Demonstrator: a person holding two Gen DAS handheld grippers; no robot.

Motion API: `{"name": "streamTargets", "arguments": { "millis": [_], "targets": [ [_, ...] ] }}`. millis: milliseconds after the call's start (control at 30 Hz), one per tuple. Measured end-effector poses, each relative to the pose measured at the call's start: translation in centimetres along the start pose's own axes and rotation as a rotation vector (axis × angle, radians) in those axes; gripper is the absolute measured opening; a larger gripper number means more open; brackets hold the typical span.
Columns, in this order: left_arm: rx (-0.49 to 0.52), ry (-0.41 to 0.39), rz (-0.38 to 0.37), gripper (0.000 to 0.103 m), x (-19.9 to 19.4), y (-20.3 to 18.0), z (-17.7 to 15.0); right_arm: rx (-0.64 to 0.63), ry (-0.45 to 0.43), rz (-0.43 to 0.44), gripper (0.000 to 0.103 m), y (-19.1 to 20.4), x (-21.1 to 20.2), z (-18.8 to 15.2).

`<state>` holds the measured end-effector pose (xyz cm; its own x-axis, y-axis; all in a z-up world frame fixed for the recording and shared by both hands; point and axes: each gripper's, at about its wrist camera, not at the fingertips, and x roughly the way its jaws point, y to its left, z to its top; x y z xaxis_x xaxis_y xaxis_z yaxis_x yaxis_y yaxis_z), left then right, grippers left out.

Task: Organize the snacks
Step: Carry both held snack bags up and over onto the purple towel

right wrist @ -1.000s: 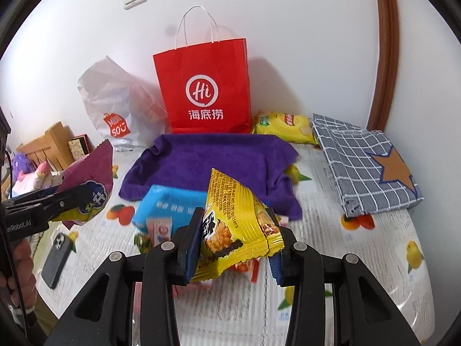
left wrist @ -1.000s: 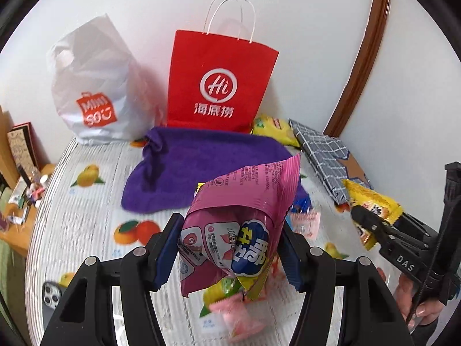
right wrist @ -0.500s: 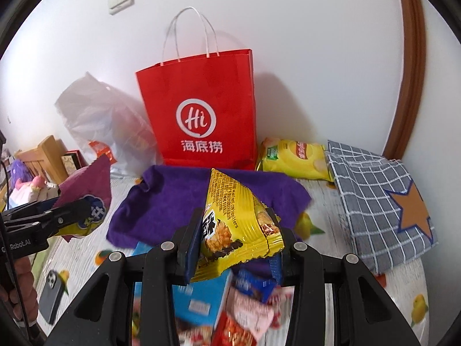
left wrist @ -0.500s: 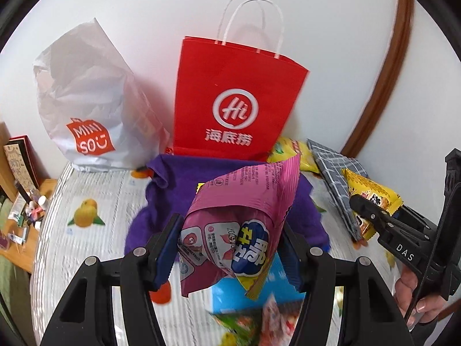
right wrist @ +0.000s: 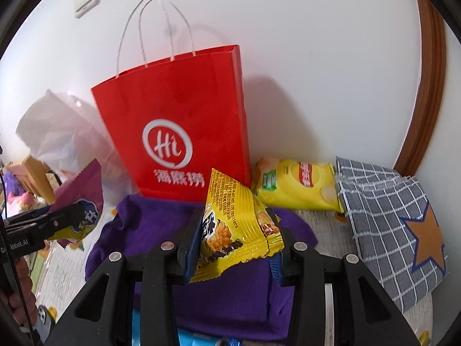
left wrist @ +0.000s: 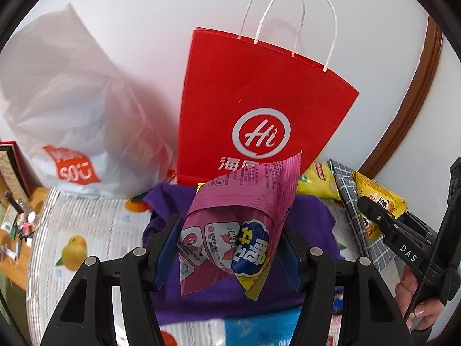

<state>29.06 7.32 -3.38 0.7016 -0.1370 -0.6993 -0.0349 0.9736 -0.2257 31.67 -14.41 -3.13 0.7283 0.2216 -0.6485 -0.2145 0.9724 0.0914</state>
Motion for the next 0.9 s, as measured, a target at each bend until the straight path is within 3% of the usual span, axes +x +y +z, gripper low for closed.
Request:
{"name": "streamTargets", "arguments": {
  "millis": [233,367,467,900],
  "targets": [
    [-0.005,0.034,0.000,0.060,3.7,0.2,0.7,-0.023,-0.020,0.023,0.040,0.2,2.5,0.6],
    [-0.017,0.075,0.016,0.060,6.5,1.2,0.0,-0.028,0.040,0.014,0.040,-0.2,5.6,-0.9],
    [-0.010,0.128,0.075,0.060,8.6,2.0,-0.4,-0.015,0.096,0.002,0.040,-0.8,7.8,-1.9],
    [-0.056,0.161,0.126,0.060,9.6,3.7,-0.8,-0.029,0.135,-0.032,0.040,-2.1,9.9,-2.2]
  ]
}}
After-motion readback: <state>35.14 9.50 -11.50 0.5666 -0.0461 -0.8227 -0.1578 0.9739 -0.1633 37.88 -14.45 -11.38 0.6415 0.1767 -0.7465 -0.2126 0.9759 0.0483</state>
